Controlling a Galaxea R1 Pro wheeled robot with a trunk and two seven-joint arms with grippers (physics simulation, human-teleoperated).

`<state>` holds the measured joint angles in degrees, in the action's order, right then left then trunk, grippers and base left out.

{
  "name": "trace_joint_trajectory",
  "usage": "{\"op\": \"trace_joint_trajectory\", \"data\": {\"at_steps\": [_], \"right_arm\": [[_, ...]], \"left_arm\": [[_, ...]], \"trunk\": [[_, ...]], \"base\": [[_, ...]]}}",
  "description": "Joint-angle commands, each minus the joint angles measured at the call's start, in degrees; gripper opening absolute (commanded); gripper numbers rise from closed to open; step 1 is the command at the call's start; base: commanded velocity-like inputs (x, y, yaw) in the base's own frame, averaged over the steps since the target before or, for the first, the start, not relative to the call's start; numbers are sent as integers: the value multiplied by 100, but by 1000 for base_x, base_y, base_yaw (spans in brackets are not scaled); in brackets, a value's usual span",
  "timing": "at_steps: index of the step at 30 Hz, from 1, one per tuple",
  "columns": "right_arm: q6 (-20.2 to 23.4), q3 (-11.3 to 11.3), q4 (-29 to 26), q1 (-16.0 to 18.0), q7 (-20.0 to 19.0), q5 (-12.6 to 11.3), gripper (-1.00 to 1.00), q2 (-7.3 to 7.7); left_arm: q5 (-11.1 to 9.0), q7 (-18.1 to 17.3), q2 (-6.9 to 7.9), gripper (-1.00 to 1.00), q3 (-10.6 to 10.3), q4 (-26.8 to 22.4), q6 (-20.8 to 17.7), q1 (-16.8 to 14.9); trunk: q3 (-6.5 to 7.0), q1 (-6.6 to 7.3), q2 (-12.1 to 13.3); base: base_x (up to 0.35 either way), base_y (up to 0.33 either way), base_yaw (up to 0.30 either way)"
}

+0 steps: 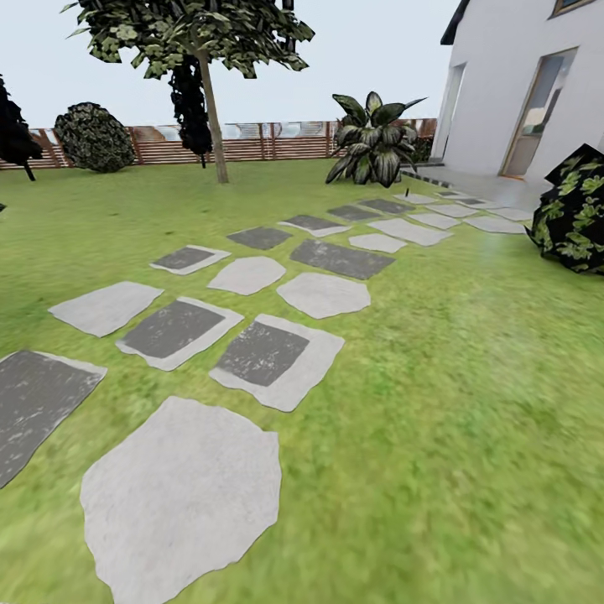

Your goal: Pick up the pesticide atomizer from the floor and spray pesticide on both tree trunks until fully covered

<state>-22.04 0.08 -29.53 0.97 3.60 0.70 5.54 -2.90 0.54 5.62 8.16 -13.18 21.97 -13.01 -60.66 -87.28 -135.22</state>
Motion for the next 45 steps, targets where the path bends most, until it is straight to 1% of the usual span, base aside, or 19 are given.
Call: {"op": "trace_joint_trajectory", "data": {"at_steps": [1,45], "right_arm": [[-1,0,0,0,0,0,100,0],[-2,0,0,0,0,0,100,0]], "left_arm": [[0,0,0,100,0,0,0,0],[0,8,0,100,1,0,-1,0]], "trunk": [[0,0,0],[0,0,0]], "base": [[339,0,0],[339,0,0]]}}
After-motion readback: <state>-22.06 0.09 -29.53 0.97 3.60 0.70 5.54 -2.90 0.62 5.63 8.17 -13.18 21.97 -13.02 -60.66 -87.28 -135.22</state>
